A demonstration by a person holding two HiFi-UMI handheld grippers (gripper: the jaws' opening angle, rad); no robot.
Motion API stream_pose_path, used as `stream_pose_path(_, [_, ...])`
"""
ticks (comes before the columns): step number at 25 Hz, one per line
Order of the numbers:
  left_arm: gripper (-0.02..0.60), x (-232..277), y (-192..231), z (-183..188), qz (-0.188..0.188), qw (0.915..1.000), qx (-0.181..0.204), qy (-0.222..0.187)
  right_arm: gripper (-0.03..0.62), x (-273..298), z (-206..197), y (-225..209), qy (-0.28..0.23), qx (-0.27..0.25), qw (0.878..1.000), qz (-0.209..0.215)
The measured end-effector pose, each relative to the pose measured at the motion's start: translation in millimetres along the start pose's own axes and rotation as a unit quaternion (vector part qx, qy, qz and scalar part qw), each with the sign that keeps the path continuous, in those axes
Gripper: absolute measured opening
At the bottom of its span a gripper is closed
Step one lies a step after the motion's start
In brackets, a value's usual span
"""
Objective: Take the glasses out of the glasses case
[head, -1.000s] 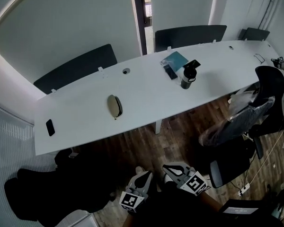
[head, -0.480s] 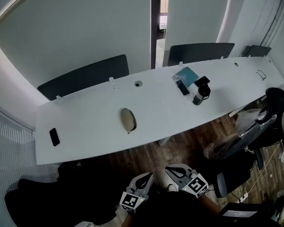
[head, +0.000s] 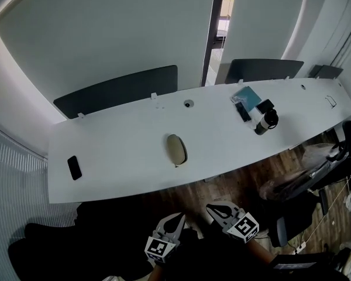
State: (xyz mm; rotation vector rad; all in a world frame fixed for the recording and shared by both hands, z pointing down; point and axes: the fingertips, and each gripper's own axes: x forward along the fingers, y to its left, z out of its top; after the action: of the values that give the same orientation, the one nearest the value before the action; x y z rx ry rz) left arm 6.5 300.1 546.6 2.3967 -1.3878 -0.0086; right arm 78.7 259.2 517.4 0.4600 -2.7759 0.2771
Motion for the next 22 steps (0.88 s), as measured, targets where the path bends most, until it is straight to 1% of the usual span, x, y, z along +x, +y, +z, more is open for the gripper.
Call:
stream_pose_path(4, [0.008,-4.4,24.3,0.7,0.020,0.9998,-0.008,0.002,0.009,14.7,5.5,-5.4,0.000,0.002,1.000,0.008])
stream_pose_path(7, [0.008,3.2,38.3,4.4,0.031,0.9995,-0.007,0.003,0.009,28.2,9.3,-17.8,-0.003,0.008,1.000,0.014])
stream_pose_path(12, [0.008,34.2,55.1,15.1,0.045,0.9990,-0.001,0.007,0.009,51.3,13.7,-50.5,-0.002,0.007,0.999,0.038])
stream_pose_path(14, [0.008,46.0,57.1,21.6,0.039,0.9992,0.006,-0.002,0.009,57.8,18.2,-70.0,-0.004,0.013,0.999,0.037])
stream_pose_path(16, [0.008,59.0,59.0,36.0,0.035,0.9993,0.004,-0.010,0.009,64.6,24.6,-89.1,-0.007,0.014,0.999,0.038])
stream_pose_path(18, [0.008,74.3,65.5,54.1,0.044,0.9990,-0.006,-0.001,0.009,74.4,31.6,-105.4,-0.010,0.011,0.999,0.046])
stream_pose_path(19, [0.008,80.7,69.9,58.2,0.049,0.9988,-0.005,0.001,0.009,78.5,33.8,-111.9,-0.010,0.012,0.999,0.051])
stream_pose_path(22, [0.008,100.6,80.8,56.9,0.058,0.9982,0.012,0.005,0.009,81.4,35.4,-130.8,-0.008,0.020,0.998,0.064])
